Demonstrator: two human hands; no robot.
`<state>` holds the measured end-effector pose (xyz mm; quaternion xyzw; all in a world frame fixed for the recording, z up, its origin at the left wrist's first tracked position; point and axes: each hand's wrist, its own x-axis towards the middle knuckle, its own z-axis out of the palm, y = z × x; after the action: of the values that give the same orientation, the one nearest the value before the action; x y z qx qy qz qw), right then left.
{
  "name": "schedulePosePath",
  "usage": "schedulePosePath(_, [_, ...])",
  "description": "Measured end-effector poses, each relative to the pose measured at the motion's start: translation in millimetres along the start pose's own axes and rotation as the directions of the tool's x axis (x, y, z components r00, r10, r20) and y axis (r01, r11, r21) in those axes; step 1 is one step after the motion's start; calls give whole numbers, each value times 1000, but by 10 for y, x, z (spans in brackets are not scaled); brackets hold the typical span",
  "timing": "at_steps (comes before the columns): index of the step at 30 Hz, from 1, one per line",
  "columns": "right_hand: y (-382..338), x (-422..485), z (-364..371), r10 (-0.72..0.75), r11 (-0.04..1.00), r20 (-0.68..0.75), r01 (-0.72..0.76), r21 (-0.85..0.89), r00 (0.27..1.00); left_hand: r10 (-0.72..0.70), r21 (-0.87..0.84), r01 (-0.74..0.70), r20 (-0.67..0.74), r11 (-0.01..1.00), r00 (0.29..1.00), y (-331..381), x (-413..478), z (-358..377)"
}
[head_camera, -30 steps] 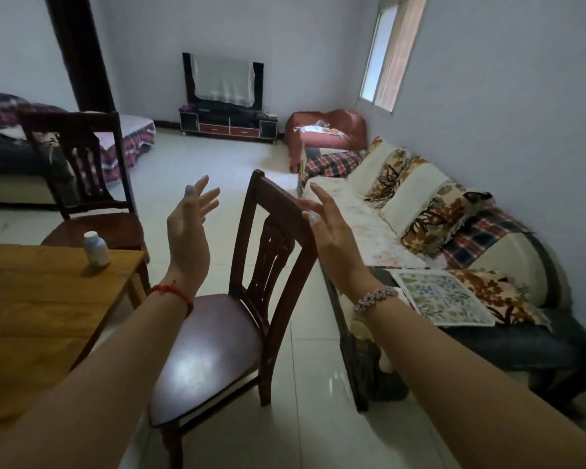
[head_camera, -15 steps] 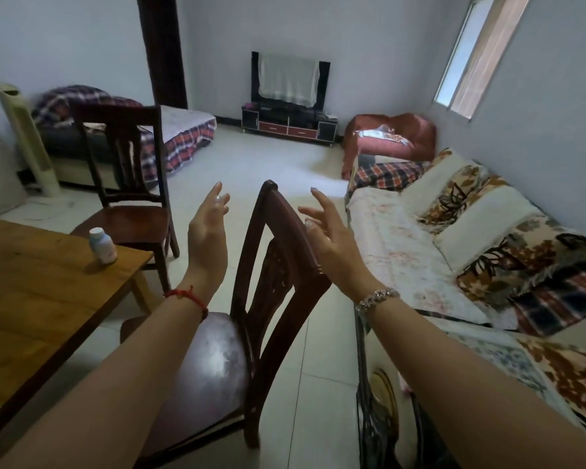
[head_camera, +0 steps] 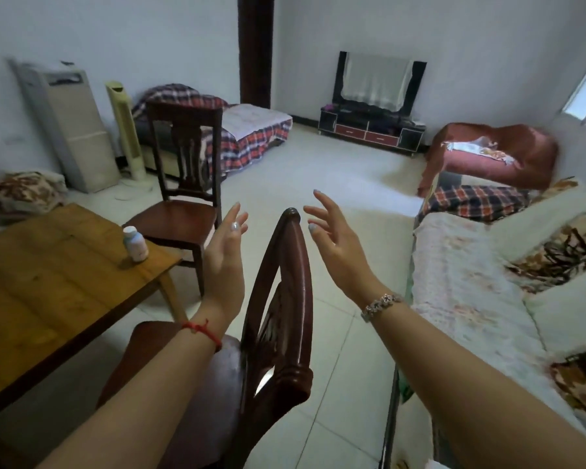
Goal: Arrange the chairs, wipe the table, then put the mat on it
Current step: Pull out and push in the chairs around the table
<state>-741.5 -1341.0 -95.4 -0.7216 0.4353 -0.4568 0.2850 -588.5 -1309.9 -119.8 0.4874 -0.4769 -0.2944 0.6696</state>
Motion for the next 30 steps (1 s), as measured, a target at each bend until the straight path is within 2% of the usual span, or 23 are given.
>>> schedulePosePath(4, [273, 333, -66, -64, 997, 152, 57, 54, 986, -32, 71, 39, -96, 997, 995, -52, -25, 182])
schedulePosePath(7, [422, 541, -54, -117, 992, 298, 100, 71, 947, -50, 170, 77, -159, 982, 986, -60, -105, 324])
schedulePosePath(11, [583, 698, -8, -141, 989, 489, 105, 99, 861, -250, 228, 287, -179, 930, 952, -107, -239, 529])
schedulePosePath(13, [676, 764, 5, -127, 992, 578, 92, 89, 806, -407, 318, 420, -111, 850, 907, -106, -342, 671])
schedulePosePath(16, [791, 857, 56, -82, 996, 726, 75, 42, 683, -621, 498, 568, -72, 656, 780, -164, -462, 830])
schedulePosePath(19, [861, 893, 94, -6, 995, 854, 91, -48, 520, -785, 703, 589, -70, 399, 615, -253, -562, 921])
schedulePosePath(20, [879, 894, 106, 19, 989, 880, 118, -85, 475, -803, 755, 565, -86, 333, 589, -272, -604, 960])
schedulePosePath(21, [890, 895, 113, 44, 984, 896, 138, -116, 442, -802, 790, 542, -110, 288, 587, -299, -635, 993])
schedulePosePath(24, [920, 882, 180, 98, 964, 931, 199, -177, 351, -724, 865, 467, -201, 185, 659, -369, -679, 1027])
schedulePosePath(27, [942, 828, 285, 166, 901, 964, 364, -235, 210, -663, 912, 402, -250, 83, 706, -398, -685, 1017])
schedulePosePath(30, [924, 835, 349, 324, 811, 944, 495, -312, 65, -647, 926, 373, -250, 57, 720, -393, -679, 1016])
